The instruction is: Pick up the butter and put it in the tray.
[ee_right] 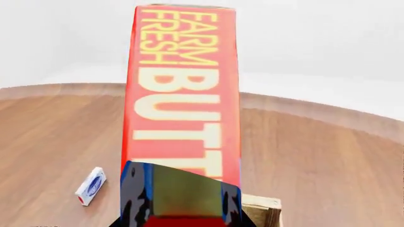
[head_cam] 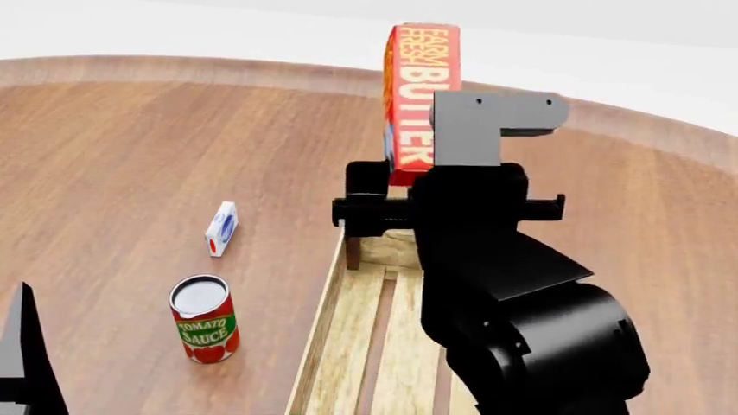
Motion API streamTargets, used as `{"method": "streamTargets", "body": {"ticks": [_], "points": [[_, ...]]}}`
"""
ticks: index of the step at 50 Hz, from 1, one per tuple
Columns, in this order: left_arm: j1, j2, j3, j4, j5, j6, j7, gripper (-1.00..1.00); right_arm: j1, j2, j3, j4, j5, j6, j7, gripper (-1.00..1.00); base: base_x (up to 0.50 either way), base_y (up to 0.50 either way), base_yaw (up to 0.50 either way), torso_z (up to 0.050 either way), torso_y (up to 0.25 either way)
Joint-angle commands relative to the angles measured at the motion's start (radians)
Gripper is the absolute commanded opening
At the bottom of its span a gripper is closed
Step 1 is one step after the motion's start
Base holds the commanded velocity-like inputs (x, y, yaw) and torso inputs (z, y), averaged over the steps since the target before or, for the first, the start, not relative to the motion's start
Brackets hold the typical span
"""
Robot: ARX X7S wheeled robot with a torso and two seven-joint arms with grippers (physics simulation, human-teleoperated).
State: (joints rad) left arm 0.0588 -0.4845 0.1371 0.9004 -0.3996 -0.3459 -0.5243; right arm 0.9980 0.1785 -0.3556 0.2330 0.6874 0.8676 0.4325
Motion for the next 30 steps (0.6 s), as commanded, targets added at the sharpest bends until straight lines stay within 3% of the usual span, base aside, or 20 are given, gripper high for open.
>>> {"method": "streamTargets", "body": {"ticks": [1,20,30], "points": [[0.0,-0.003,0.002,-0.008,-0.005,0.006,0.0,1.0,0.115,-0.099,0.069,0.215,-0.015,0.022,0.052,-1.0,0.0,0.0,0.0,0.0,0.01],[0.005,-0.002,0.014,-0.029,0.004,0.029,0.004,1.0,0.268,-0.173,0.139,0.55,0.076,0.045,0.18,-1.0,0.0,0.0,0.0,0.001,0.001],[0.003,-0.002,0.021,-0.031,0.004,0.028,0.001,1.0,0.297,-0.174,0.062,0.682,0.204,-0.018,0.214,-1.0,0.0,0.0,0.0,0.001,0.002]]}}
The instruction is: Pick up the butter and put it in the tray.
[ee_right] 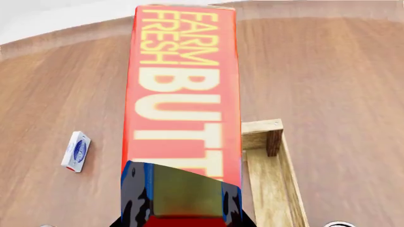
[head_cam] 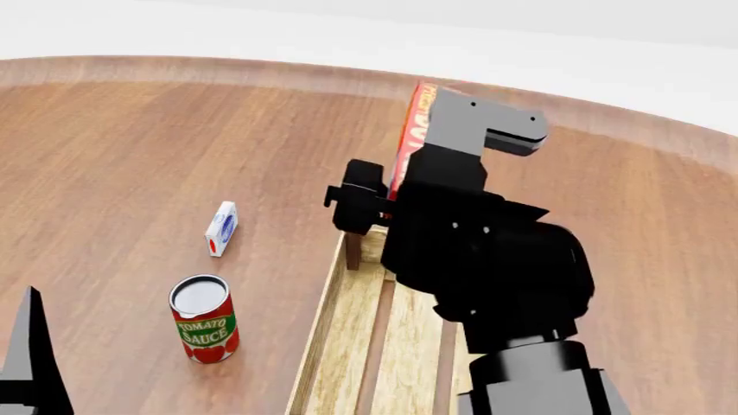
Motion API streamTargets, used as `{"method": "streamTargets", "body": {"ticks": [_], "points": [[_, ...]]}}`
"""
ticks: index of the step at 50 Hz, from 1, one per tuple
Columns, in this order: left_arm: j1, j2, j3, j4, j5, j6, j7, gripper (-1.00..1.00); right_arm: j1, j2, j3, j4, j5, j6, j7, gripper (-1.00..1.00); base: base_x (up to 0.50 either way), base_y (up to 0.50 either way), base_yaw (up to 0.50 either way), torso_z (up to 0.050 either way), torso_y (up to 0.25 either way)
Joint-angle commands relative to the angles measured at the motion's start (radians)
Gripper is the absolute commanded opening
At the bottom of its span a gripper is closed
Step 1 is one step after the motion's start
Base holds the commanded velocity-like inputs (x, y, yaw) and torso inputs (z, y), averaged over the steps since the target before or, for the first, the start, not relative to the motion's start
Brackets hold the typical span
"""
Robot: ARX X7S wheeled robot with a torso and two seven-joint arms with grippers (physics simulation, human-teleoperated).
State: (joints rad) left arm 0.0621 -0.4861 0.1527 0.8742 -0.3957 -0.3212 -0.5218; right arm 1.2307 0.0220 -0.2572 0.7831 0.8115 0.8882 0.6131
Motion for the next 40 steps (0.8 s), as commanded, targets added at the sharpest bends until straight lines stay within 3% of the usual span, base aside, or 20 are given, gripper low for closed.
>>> {"method": "streamTargets", "body": {"ticks": [1,20,40], "points": [[0.0,-0.003,0.001,0.001,-0.004,0.002,-0.003,1.0,0.053,-0.016,-0.044,0.135,0.087,-0.046,0.035,-1.0,0.0,0.0,0.0,0.0,0.0],[0.001,-0.004,0.008,-0.01,-0.002,0.013,-0.003,1.0,0.052,-0.021,-0.345,0.356,0.326,-0.217,0.021,-1.0,0.0,0.0,0.0,0.0,0.001],[-0.002,-0.01,0.008,-0.01,-0.009,0.014,-0.008,1.0,0.033,-0.021,-0.715,0.432,0.635,-0.356,-0.046,-1.0,0.0,0.0,0.0,0.001,0.001]]}}
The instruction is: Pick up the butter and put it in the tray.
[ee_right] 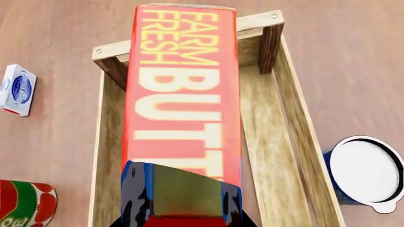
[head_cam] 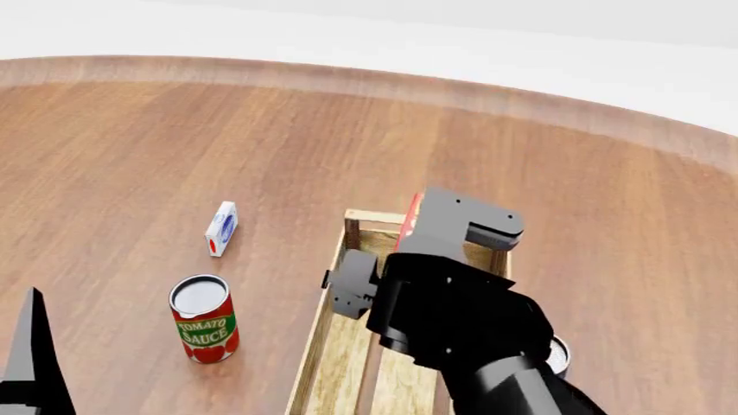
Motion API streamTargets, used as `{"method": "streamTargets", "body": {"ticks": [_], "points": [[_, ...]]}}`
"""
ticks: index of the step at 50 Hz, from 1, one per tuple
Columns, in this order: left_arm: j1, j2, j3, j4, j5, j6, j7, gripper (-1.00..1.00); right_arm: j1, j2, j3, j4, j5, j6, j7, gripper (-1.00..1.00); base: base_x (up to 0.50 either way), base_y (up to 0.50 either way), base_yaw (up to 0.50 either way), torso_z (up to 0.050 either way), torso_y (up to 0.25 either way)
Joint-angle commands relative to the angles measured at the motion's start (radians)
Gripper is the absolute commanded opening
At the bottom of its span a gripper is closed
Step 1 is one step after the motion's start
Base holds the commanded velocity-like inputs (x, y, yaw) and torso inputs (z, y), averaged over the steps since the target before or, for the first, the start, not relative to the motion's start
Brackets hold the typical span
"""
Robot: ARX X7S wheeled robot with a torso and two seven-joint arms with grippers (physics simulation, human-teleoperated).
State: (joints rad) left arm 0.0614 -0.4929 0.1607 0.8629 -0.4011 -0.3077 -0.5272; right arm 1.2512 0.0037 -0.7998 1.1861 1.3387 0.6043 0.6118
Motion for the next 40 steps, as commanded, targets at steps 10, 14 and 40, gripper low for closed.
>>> {"method": "streamTargets", "body": {"ticks": [10,14,40], "points": [[0.0,-0.005,0.0,-0.004,-0.006,0.005,-0.003,1.0,0.017,-0.003,-0.321,0.042,0.239,-0.114,-0.063,-1.0,0.0,0.0,0.0,0.001,0.001],[0.0,-0.005,-0.002,-0.009,-0.007,0.01,-0.003,1.0,0.016,-0.003,-0.392,0.045,0.298,-0.135,-0.071,-1.0,0.0,0.0,0.0,0.0,0.0],[-0.002,-0.01,0.007,-0.008,-0.008,0.008,-0.01,1.0,-0.012,-0.003,-0.729,0.054,0.569,-0.225,-0.093,-1.0,0.0,0.0,0.0,0.0,0.001]]}}
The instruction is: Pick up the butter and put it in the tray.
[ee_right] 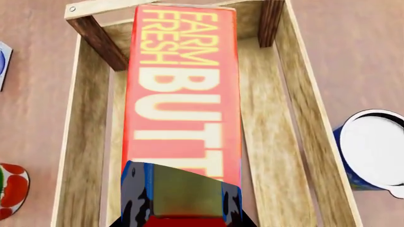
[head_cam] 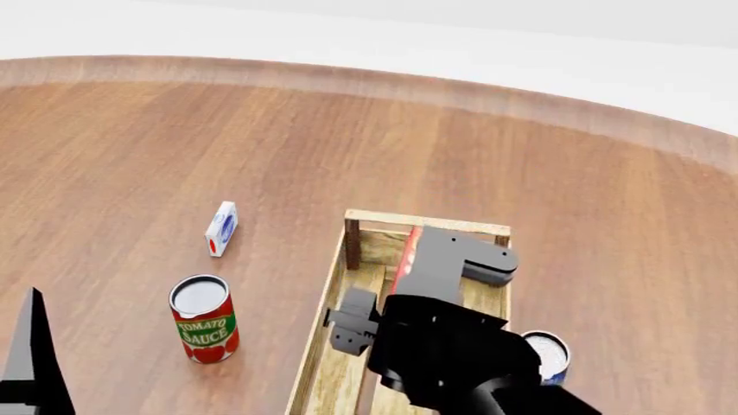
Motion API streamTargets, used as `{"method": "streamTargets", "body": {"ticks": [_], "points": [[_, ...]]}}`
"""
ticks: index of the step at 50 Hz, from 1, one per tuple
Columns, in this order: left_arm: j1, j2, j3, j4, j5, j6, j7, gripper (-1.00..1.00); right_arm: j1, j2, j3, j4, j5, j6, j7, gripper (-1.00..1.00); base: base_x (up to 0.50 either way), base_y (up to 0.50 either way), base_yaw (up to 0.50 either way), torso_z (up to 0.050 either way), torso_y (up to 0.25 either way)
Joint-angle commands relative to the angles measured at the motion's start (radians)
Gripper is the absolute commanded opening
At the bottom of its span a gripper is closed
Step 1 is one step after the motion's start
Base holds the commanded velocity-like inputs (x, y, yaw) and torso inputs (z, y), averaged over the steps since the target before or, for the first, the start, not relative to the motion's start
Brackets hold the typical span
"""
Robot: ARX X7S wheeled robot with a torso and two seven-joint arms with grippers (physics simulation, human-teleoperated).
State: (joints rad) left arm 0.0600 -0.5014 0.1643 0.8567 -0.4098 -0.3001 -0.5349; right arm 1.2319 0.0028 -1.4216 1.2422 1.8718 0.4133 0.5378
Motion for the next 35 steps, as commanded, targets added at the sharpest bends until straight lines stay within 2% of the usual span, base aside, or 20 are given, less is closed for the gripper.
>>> {"method": "streamTargets", "body": {"ticks": [1,35], "points": [[0.0,-0.001,0.004,-0.003,0.001,0.003,-0.002,1.0,0.007,-0.002,-0.115,-0.003,0.041,-0.036,-0.02,-1.0,0.0,0.0,0.0,0.0,0.0],[-0.007,-0.008,0.014,0.0,-0.003,-0.003,-0.012,1.0,-0.041,-0.003,-0.225,-0.001,0.104,-0.08,-0.028,-1.0,0.0,0.0,0.0,0.0,0.001]]}}
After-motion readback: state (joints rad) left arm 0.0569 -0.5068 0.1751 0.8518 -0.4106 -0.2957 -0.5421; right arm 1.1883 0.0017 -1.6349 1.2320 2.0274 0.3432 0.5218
